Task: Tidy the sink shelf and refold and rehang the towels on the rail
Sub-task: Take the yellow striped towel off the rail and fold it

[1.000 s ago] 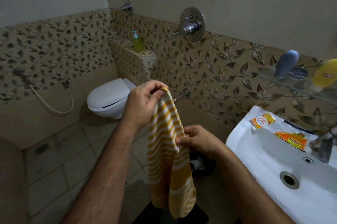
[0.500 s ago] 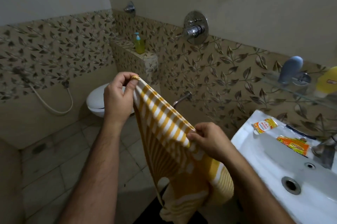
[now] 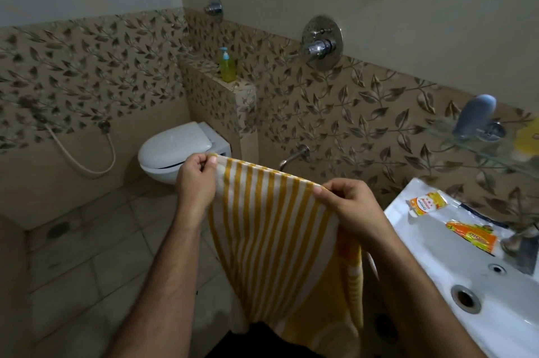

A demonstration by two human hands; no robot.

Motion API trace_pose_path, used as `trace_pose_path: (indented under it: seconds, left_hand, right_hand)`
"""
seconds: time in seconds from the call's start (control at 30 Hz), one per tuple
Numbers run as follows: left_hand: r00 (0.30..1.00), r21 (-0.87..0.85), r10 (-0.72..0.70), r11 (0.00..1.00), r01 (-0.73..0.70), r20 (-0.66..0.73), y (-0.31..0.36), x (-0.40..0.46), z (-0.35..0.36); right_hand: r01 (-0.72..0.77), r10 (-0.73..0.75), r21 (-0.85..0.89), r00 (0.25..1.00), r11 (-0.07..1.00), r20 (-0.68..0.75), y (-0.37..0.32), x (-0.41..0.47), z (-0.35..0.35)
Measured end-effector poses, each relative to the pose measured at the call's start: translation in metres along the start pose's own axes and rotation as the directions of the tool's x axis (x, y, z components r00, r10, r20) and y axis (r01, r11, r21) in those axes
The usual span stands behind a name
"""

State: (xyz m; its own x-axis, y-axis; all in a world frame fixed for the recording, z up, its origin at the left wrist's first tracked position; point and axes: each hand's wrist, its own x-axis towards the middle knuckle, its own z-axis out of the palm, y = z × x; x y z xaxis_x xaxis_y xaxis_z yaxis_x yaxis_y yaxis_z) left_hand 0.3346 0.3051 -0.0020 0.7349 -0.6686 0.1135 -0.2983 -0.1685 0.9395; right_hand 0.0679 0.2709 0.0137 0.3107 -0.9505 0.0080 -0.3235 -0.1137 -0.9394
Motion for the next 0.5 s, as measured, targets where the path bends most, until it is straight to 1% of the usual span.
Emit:
trace_pose_path:
  seconds: [0.07,0.1,0.17,0.23,0.33,0.43,0.5]
  left_hand:
    - [0.999,0.079,0.025,0.997,-0.023,-0.022,-0.004,-0.009,0.005]
    - [0.997,0.115,0.057,0.992,-0.051,-0.042,-0.005,-0.015,0.008]
    - [0.988,0.171,0.127,0.979,-0.111,-0.086,-0.005,-0.028,0.013]
    - [0.982,0.191,0.156,0.972,-0.134,-0.106,-0.004,-0.040,0.017]
    - [0.980,0.162,0.189,0.971,-0.177,-0.062,-0.004,-0.055,0.022]
    - [0.969,0.060,0.245,0.967,-0.246,0.024,-0.002,-0.068,0.029]
    - [0.959,0.009,0.263,0.964,-0.265,0.106,0.000,-0.076,0.034]
  right_hand:
    - [-0.020,0.019,-0.016,0.998,1.000,-0.057,-0.001,0.005,0.006]
    - [-0.019,0.013,-0.064,0.995,0.998,-0.103,-0.001,0.007,0.008]
    - [-0.020,-0.018,-0.203,0.982,0.979,-0.187,-0.002,0.011,0.013]
    - [-0.006,-0.076,-0.347,0.972,0.938,-0.220,-0.003,0.011,0.020]
    - [0.029,-0.158,-0.492,0.962,0.870,-0.223,-0.003,0.009,0.030]
    - [0.048,-0.189,-0.536,0.959,0.843,-0.212,-0.001,0.008,0.037]
    - [0.081,-0.210,-0.546,0.961,0.834,-0.179,-0.001,0.008,0.040]
